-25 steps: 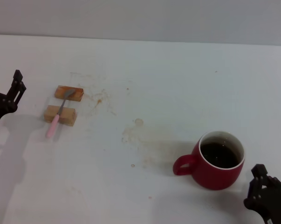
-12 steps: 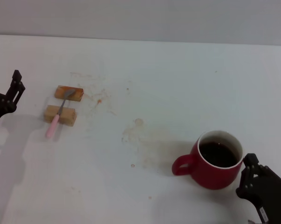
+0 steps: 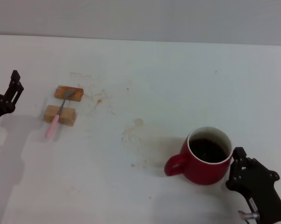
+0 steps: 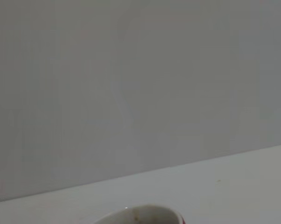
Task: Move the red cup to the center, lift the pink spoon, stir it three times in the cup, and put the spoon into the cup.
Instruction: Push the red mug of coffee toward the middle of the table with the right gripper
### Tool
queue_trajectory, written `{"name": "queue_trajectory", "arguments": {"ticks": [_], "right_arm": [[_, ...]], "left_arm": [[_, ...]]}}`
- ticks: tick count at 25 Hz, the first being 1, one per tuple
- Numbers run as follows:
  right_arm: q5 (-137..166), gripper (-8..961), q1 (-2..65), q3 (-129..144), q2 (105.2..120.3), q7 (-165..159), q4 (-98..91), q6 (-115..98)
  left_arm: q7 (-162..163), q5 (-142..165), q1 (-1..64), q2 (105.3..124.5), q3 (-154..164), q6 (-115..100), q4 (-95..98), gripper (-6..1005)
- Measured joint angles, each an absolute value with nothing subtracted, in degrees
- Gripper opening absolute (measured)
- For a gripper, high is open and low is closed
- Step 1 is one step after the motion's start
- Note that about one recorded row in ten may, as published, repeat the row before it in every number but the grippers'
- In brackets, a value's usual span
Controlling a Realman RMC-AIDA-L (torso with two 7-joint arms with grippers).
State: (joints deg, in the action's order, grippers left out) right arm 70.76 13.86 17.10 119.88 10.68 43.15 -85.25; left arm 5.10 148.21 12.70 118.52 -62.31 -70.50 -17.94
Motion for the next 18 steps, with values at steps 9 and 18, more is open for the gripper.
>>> {"name": "queue_trajectory", "arguments": {"ticks": [9, 18], "right_arm": [[70.8, 0, 17.0, 15.7, 119.88, 10.6, 42.1, -80.9], [74.0, 0, 18.8, 12.0, 119.88, 10.5, 41.1, -76.3]], "left_arm": [[5.1, 148.2, 12.6, 118.47, -62.8, -70.5, -17.9, 815], [5.1, 148.2, 12.4, 118.47, -63.1, -70.5, -17.8, 815]]}}
